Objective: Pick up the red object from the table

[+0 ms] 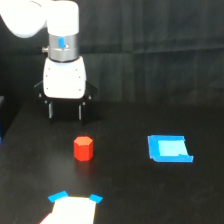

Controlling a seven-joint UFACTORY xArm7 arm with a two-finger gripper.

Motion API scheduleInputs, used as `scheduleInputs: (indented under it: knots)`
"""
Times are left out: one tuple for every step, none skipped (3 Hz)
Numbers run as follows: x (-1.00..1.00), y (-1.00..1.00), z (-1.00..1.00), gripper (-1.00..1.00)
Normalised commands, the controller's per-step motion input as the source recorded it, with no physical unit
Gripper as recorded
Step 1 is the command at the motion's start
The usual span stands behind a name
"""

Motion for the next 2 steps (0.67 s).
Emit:
scheduleInputs:
  knots:
    - [0.8, -1.0, 0.83, 1.0]
    - [0.52, -0.91, 0.27, 1.0]
